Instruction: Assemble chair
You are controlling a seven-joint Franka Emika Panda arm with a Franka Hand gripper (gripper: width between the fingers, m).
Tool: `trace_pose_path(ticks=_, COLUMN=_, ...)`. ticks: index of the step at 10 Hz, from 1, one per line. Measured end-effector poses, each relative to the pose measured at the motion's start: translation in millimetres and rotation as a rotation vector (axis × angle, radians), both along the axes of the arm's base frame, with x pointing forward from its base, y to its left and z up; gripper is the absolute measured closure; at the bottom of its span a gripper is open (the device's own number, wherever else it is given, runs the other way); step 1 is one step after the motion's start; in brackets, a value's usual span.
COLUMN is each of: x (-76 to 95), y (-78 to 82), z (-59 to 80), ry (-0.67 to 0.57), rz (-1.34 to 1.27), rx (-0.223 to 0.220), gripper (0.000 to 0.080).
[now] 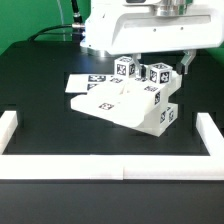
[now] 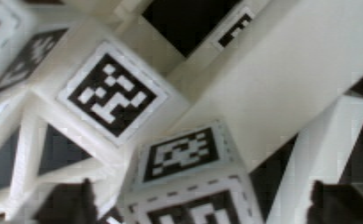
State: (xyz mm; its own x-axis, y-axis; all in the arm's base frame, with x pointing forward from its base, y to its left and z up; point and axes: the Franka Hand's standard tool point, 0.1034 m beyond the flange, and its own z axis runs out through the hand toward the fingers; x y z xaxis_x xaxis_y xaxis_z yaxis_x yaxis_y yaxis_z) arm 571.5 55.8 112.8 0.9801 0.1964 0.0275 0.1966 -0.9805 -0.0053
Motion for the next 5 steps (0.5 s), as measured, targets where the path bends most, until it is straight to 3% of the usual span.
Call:
trace_pose_path(ticks=1, x=0.0, y=0.1, z=0.0, ry=0.000, rz=-0.019, rx=0.000, gripper=0.0423)
trace_pose_path(ticks=2, x=0.1, y=-0.4, z=-0.1, ry=0.000, rz=-0.020, rx=0.000, gripper=0.0514)
trace_pose_path(ticks=5, x=0.1, y=-0.5, z=-0.1, ry=0.000, rz=-0.037, rx=0.001, gripper=0.0514)
